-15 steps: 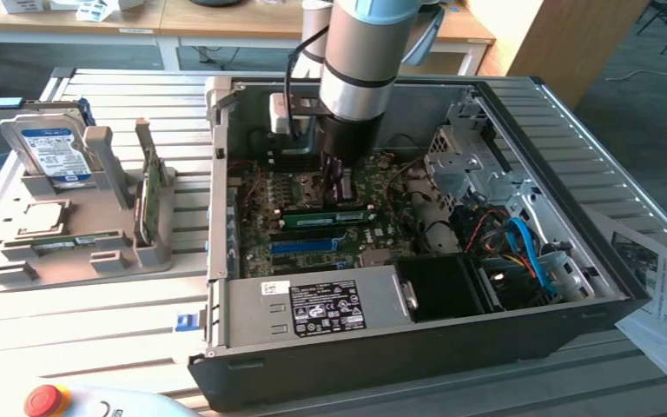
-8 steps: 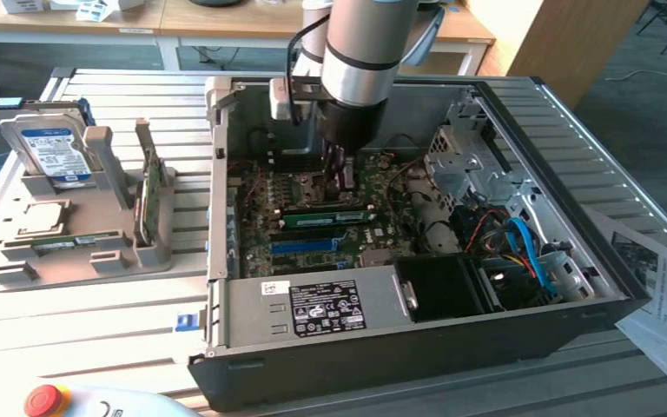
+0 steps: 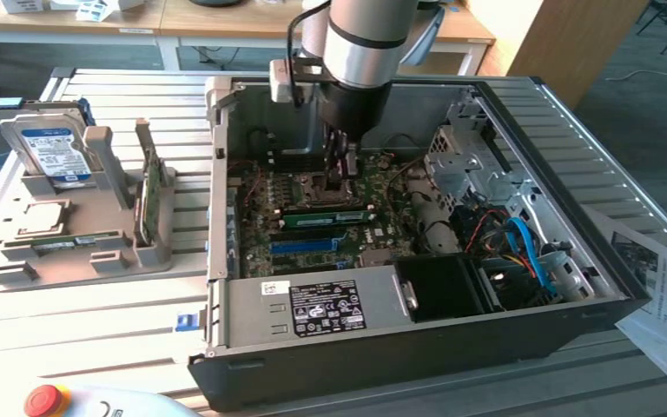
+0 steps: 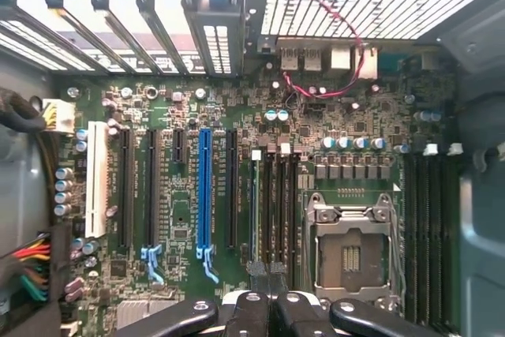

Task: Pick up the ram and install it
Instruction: 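Press down the ram until it locks into place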

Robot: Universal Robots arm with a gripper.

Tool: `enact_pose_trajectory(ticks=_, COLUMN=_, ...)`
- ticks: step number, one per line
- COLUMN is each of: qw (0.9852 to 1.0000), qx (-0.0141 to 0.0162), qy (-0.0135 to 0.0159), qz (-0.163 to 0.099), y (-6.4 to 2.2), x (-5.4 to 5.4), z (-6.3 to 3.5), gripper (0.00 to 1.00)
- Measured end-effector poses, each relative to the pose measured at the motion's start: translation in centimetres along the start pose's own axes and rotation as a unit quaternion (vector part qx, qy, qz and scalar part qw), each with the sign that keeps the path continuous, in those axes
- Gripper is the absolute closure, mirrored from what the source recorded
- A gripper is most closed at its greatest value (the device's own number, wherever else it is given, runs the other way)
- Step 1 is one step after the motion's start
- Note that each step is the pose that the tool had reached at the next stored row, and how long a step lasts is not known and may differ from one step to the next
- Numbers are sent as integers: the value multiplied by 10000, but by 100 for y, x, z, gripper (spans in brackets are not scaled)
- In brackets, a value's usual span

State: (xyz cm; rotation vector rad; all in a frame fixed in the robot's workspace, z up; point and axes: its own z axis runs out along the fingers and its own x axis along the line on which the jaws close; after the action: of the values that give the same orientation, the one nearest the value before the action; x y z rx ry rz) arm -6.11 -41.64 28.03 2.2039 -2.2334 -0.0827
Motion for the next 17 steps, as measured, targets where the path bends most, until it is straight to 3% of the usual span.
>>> enact_pose_trajectory(ticks=17, qw=10000, qx=-5, qy=15, qz=1, y=15, x=-16, z=-461, gripper=90)
